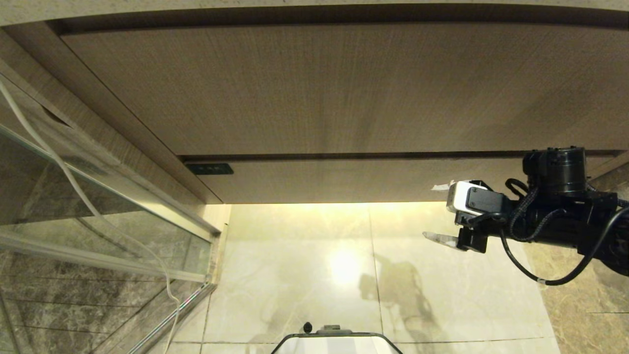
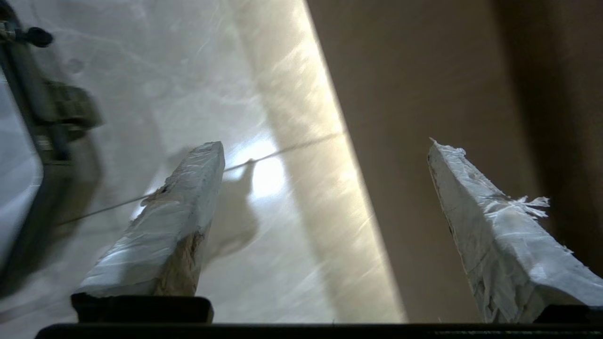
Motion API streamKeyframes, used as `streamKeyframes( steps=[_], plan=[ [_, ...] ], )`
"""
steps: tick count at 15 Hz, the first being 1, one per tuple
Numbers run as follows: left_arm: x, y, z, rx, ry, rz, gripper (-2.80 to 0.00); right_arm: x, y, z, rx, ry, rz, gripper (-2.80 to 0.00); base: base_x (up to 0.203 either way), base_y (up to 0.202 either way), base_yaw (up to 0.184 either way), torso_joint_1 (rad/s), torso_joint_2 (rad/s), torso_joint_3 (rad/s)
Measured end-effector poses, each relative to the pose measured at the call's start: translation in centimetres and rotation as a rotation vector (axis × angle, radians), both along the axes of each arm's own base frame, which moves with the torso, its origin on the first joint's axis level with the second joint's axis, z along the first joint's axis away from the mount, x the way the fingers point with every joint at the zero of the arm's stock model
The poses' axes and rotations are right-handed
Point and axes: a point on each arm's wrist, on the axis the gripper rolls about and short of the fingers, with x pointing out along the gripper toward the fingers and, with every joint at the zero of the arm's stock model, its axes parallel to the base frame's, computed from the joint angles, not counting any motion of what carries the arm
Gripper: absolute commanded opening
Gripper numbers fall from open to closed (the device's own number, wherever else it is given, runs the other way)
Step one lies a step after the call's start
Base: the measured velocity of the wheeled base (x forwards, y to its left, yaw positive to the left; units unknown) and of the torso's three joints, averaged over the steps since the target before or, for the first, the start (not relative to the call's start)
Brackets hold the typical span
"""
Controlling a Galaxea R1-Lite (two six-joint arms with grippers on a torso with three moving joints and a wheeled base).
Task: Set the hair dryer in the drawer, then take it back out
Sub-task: Pull open the drawer
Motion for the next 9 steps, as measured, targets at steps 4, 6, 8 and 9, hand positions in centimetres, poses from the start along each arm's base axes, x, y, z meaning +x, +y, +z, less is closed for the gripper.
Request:
streamKeyframes(
  steps=[4, 6, 8, 9],
  plan=[
    [0.0, 0.0, 0.0, 0.000, -0.001, 0.000, -2.80, 0.6, -1.9, -0.2, -0.053, -0.079, 0.079, 0.00, 0.000, 0.000, 0.000, 0.000, 0.00, 0.000],
    [0.0, 0.0, 0.0, 0.000, -0.001, 0.000, -2.80, 1.3, -2.1, -0.1, -0.055, -0.086, 0.070, 0.00, 0.000, 0.000, 0.000, 0.000, 0.00, 0.000],
    [0.0, 0.0, 0.0, 0.000, -0.002, 0.000, -2.80, 2.2, -2.0, 0.3, -0.052, -0.100, 0.061, 0.00, 0.000, 0.000, 0.000, 0.000, 0.00, 0.000],
    [0.0, 0.0, 0.0, 0.000, -0.002, 0.000, -2.80, 2.7, -2.0, 0.5, -0.055, -0.113, 0.059, 0.00, 0.000, 0.000, 0.000, 0.000, 0.00, 0.000]
  ],
)
